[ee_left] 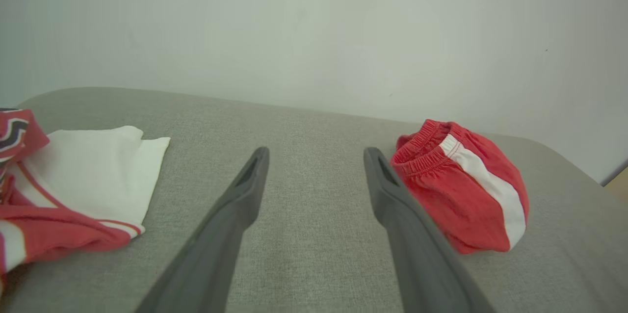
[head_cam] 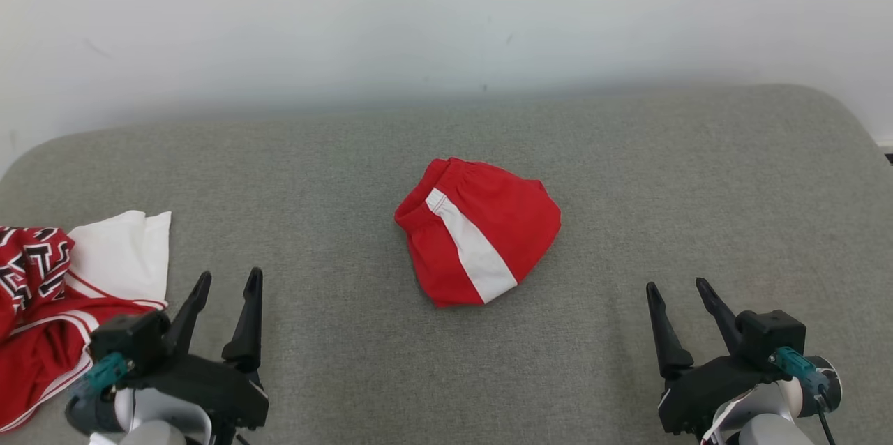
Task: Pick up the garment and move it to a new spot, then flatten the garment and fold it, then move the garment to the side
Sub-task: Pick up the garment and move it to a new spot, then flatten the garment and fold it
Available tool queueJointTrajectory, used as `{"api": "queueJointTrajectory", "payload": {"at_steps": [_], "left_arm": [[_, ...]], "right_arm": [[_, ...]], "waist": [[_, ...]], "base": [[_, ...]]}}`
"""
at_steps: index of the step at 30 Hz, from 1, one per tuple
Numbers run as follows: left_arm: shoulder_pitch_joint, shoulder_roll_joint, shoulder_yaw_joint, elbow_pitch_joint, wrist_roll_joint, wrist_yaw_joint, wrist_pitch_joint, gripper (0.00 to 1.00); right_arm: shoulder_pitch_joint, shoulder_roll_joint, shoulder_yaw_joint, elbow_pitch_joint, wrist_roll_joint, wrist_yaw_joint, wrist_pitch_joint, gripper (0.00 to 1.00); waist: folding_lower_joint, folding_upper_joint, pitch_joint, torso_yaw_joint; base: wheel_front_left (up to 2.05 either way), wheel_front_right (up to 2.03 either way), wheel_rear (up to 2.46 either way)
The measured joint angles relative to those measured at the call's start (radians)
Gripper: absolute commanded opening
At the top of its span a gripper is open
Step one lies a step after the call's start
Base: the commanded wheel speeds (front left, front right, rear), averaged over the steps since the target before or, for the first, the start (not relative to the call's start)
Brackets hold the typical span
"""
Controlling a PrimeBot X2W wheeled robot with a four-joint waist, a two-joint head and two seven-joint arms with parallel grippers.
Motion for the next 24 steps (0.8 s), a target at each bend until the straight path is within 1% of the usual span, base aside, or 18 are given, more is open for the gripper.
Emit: {"api": "queueJointTrajectory", "payload": {"at_steps": [2, 6, 11, 15, 19, 24], "left_arm": [[0.023, -0.009, 0.019, -0.001, 0.000, 0.001, 0.000, 1.00], [0.056, -0.058, 0.096, 0.011, 0.034, 0.001, -0.002, 1.00], [0.061, -0.083, 0.146, 0.017, 0.070, 0.001, -0.002, 1.00], [0.055, -0.107, 0.125, -0.006, 0.105, 0.001, -0.003, 1.00], [0.014, -0.105, 0.070, -0.014, 0.119, -0.002, -0.003, 1.00], [-0.114, -0.133, 0.000, 0.012, 0.133, -0.067, 0.043, 1.00]], "right_arm": [[0.000, 0.004, -0.008, -0.002, 0.002, -0.005, -0.002, 1.00], [0.000, 0.002, -0.023, -0.002, 0.010, -0.008, -0.004, 1.00], [0.000, 0.003, -0.023, -0.003, 0.010, -0.009, -0.004, 1.00], [-0.004, 0.007, -0.020, -0.002, 0.009, -0.009, -0.007, 1.00], [-0.021, 0.016, -0.003, 0.001, 0.009, -0.007, -0.007, 1.00], [-0.031, 0.024, 0.008, 0.003, 0.008, -0.007, -0.006, 1.00]], "waist": [[0.0000, 0.0000, 0.006, -0.006], [0.0001, 0.0000, 0.018, -0.014], [0.0001, 0.0000, 0.022, -0.015], [0.0001, 0.0000, 0.024, -0.017], [0.0001, 0.0000, 0.025, -0.032], [0.0001, 0.0000, 0.031, -0.062]], "base": [[0.00, 0.00, 0.00], [0.00, 0.00, 0.00], [0.00, 0.00, 0.00], [0.00, 0.00, 0.00], [0.00, 0.00, 0.00], [0.00, 0.00, 0.00]]}}
